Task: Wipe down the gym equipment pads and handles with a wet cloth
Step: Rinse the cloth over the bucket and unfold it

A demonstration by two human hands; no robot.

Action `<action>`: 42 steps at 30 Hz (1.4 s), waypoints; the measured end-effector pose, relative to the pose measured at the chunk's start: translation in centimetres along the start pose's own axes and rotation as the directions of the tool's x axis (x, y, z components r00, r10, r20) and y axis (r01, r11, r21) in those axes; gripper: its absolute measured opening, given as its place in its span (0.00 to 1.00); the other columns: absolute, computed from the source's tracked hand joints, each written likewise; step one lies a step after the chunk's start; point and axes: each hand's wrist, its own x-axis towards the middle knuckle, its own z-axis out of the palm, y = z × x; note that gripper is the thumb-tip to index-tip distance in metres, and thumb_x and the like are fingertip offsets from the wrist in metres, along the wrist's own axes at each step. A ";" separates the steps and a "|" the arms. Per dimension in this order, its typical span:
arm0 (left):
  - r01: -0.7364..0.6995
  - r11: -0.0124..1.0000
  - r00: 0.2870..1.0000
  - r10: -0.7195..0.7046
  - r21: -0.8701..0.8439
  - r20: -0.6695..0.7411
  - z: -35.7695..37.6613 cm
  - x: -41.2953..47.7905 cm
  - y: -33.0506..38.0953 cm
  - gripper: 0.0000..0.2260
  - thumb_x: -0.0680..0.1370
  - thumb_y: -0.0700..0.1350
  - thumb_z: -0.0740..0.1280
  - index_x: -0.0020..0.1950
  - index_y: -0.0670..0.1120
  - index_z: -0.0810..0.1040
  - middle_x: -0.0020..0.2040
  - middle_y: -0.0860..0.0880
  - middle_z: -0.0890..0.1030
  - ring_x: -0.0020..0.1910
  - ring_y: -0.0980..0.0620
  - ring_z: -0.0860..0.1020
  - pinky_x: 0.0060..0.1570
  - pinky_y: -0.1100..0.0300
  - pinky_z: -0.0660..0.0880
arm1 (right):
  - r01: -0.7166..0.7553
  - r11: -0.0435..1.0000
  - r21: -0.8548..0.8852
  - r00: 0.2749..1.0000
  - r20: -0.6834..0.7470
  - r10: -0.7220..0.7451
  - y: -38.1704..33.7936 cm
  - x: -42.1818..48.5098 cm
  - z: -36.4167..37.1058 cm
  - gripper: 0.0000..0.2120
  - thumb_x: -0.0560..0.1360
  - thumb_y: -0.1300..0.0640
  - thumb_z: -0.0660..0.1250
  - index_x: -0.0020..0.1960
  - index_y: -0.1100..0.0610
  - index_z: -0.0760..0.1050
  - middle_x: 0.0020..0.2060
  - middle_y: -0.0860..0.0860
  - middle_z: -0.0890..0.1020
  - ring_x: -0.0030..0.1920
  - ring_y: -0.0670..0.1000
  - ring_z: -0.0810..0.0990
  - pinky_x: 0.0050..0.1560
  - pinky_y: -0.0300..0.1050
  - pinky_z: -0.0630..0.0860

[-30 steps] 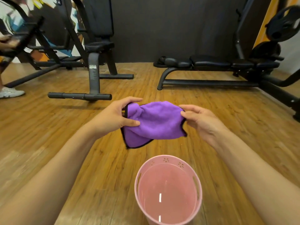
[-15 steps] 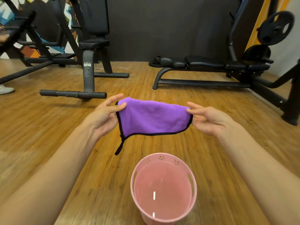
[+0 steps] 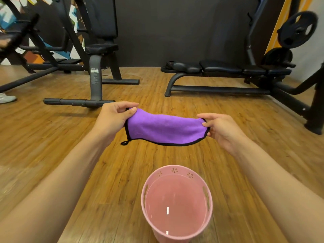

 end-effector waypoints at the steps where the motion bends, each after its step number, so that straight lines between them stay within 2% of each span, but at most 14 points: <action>1: -0.023 1.000 1.000 0.023 0.009 0.013 -0.1 -0.1 0.1 0.08 0.81 0.38 0.71 0.56 0.49 0.86 0.51 0.46 0.87 0.51 0.54 0.82 0.52 0.59 0.79 | -0.012 0.999 0.051 1.000 -0.012 0.013 -0.2 -0.1 0.0 0.19 0.77 0.73 0.60 0.56 0.58 0.84 0.49 0.54 0.86 0.46 0.52 0.82 0.40 0.42 0.77; 5: 0.021 0.993 0.995 -0.009 -0.117 0.103 -0.4 -0.7 1.0 0.13 0.80 0.35 0.71 0.64 0.43 0.82 0.51 0.44 0.88 0.51 0.51 0.85 0.56 0.61 0.81 | -0.028 0.958 0.284 0.999 0.033 0.020 -0.4 0.0 -0.4 0.11 0.79 0.64 0.66 0.56 0.57 0.85 0.46 0.51 0.87 0.46 0.50 0.81 0.42 0.42 0.76; 9: 0.041 0.998 0.991 -0.035 -0.047 0.126 -1.0 -0.6 1.3 0.19 0.76 0.32 0.73 0.65 0.48 0.82 0.51 0.45 0.88 0.56 0.47 0.85 0.59 0.58 0.80 | 0.169 0.960 0.224 0.985 -0.076 -0.156 0.1 0.3 -1.1 0.09 0.77 0.62 0.73 0.54 0.52 0.85 0.47 0.49 0.85 0.45 0.47 0.80 0.36 0.39 0.71; 11: 0.010 1.000 0.991 -0.013 0.021 0.135 -1.2 -0.6 1.2 0.21 0.75 0.31 0.75 0.64 0.48 0.83 0.51 0.46 0.88 0.56 0.46 0.85 0.57 0.59 0.80 | 0.286 0.942 0.173 0.955 -0.126 -0.267 0.2 0.2 -1.3 0.09 0.78 0.62 0.73 0.55 0.51 0.85 0.46 0.50 0.85 0.44 0.47 0.81 0.36 0.38 0.75; 14: -0.102 0.977 0.994 0.093 0.189 0.056 -1.3 -0.6 1.3 0.14 0.75 0.36 0.77 0.57 0.50 0.87 0.50 0.50 0.87 0.53 0.52 0.83 0.54 0.59 0.80 | 0.413 0.911 -0.010 0.903 -0.126 -0.411 0.0 -0.1 -1.8 0.07 0.79 0.60 0.71 0.56 0.53 0.83 0.47 0.52 0.86 0.41 0.47 0.85 0.40 0.40 0.81; 17: -0.196 0.933 0.980 0.196 0.302 0.031 -1.0 -0.5 1.4 0.05 0.77 0.40 0.75 0.50 0.49 0.87 0.45 0.50 0.86 0.44 0.54 0.81 0.47 0.59 0.80 | 0.472 0.843 -0.259 0.851 -0.115 -0.512 -0.4 -0.4 -2.1 0.04 0.80 0.58 0.70 0.53 0.52 0.83 0.44 0.50 0.85 0.35 0.46 0.80 0.36 0.40 0.77; 20: -0.238 0.901 0.970 0.236 0.362 0.051 -0.8 -0.3 1.5 0.00 0.78 0.44 0.75 0.48 0.49 0.85 0.51 0.48 0.81 0.46 0.55 0.79 0.50 0.58 0.77 | 0.478 0.742 -0.470 0.794 -0.131 -0.594 -0.8 -0.5 -2.1 0.04 0.82 0.55 0.67 0.52 0.51 0.81 0.47 0.47 0.81 0.47 0.44 0.77 0.44 0.26 0.69; 22: -0.251 0.919 0.968 0.230 0.303 0.104 -0.9 -0.4 1.6 0.05 0.79 0.46 0.73 0.49 0.45 0.84 0.56 0.49 0.80 0.52 0.55 0.80 0.56 0.59 0.77 | 0.456 0.694 -0.557 0.776 -0.132 -0.616 -1.2 -0.4 -2.1 0.07 0.83 0.52 0.65 0.51 0.53 0.81 0.50 0.49 0.78 0.53 0.47 0.74 0.47 0.26 0.65; 24: -0.241 0.955 0.959 0.208 0.173 0.191 -0.9 -0.8 1.6 0.09 0.82 0.46 0.70 0.48 0.40 0.81 0.50 0.49 0.83 0.49 0.55 0.81 0.55 0.60 0.76 | 0.461 0.721 -0.518 0.797 -0.116 -0.593 -1.5 -0.5 -2.1 0.10 0.83 0.51 0.64 0.48 0.55 0.79 0.45 0.50 0.80 0.47 0.49 0.76 0.44 0.37 0.70; 27: -0.169 0.984 0.955 0.147 0.063 0.258 -0.6 -1.1 1.1 0.10 0.83 0.46 0.68 0.44 0.43 0.77 0.39 0.48 0.82 0.42 0.53 0.80 0.46 0.60 0.78 | 0.443 0.760 -0.475 0.832 -0.099 -0.546 -1.7 -0.6 -2.0 0.12 0.82 0.50 0.66 0.45 0.56 0.78 0.37 0.51 0.81 0.39 0.52 0.80 0.39 0.52 0.77; 30: -0.070 0.991 0.960 0.036 0.114 0.276 0.4 -1.2 0.9 0.10 0.83 0.46 0.68 0.45 0.44 0.75 0.40 0.44 0.83 0.40 0.48 0.82 0.35 0.58 0.79 | 0.374 0.833 -0.408 0.905 -0.037 -0.424 -2.1 -1.2 -1.3 0.12 0.81 0.50 0.69 0.44 0.57 0.80 0.37 0.54 0.84 0.38 0.52 0.83 0.34 0.47 0.77; 34: 0.084 0.986 0.893 -0.138 0.144 0.429 2.8 -2.1 1.0 0.10 0.85 0.47 0.65 0.46 0.46 0.74 0.39 0.45 0.81 0.36 0.46 0.81 0.31 0.59 0.78 | 0.196 0.948 -0.250 0.965 0.224 -0.140 -3.7 -2.8 0.5 0.10 0.77 0.52 0.74 0.45 0.59 0.80 0.31 0.53 0.83 0.30 0.50 0.81 0.30 0.41 0.77; 38: 0.172 0.984 0.846 -0.172 0.047 0.504 5.2 -2.6 0.9 0.11 0.87 0.49 0.62 0.46 0.48 0.75 0.37 0.48 0.81 0.35 0.48 0.81 0.39 0.55 0.77 | 0.111 0.983 -0.147 0.905 0.425 -0.039 -4.9 -4.5 3.3 0.10 0.78 0.55 0.73 0.54 0.60 0.77 0.39 0.58 0.87 0.37 0.52 0.86 0.34 0.41 0.82; 42: 0.346 0.924 0.833 -0.223 -0.161 0.507 6.5 -3.0 1.0 0.22 0.84 0.62 0.59 0.62 0.46 0.80 0.49 0.45 0.86 0.48 0.45 0.84 0.53 0.48 0.78 | 0.078 0.995 -0.058 0.862 0.505 -0.038 -5.7 -5.1 4.1 0.10 0.83 0.56 0.66 0.63 0.56 0.75 0.46 0.59 0.88 0.48 0.54 0.88 0.46 0.45 0.85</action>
